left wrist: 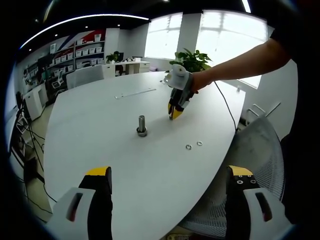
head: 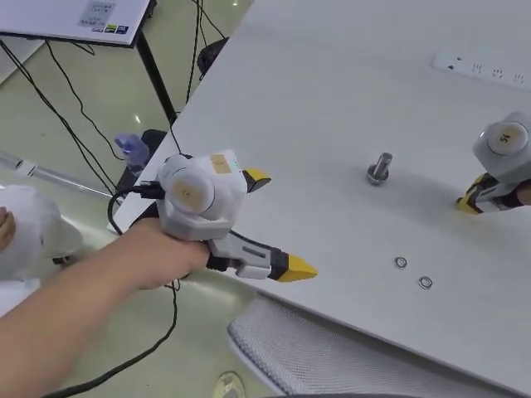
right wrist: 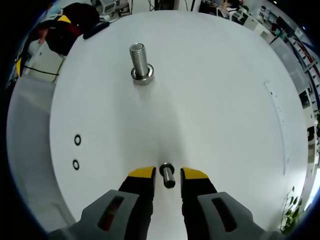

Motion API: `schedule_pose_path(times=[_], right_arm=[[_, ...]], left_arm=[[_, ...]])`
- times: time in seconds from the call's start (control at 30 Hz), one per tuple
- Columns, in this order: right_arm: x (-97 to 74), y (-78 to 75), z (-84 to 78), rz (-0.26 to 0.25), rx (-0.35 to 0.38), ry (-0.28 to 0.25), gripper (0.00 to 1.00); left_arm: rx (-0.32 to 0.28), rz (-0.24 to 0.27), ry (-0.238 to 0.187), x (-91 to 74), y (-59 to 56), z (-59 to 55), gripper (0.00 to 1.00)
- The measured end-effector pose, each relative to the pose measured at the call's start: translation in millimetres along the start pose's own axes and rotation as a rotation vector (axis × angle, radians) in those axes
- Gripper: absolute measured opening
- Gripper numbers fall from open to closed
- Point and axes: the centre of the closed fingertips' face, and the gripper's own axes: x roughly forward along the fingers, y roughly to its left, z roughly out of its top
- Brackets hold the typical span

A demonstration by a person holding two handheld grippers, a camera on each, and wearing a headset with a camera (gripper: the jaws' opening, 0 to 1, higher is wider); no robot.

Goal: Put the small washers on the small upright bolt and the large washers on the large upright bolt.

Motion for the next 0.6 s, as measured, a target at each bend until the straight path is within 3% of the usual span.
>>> schedule_pose_path(times=[0.3, 0.6], right_arm=[[-13.3, -2.2, 12.2, -0.019, -0.026, -0.035, 0.24], [-35.6, 13.5, 35.8, -0.016, -0.071, -0.090, 0.24]], left_arm=[[0.005, -0.002, 0.010, 1.3, -0.6, -0.5, 0.96], [0.006, -0.008, 0.012, 3.7, -5.0, -1.6, 0.98]])
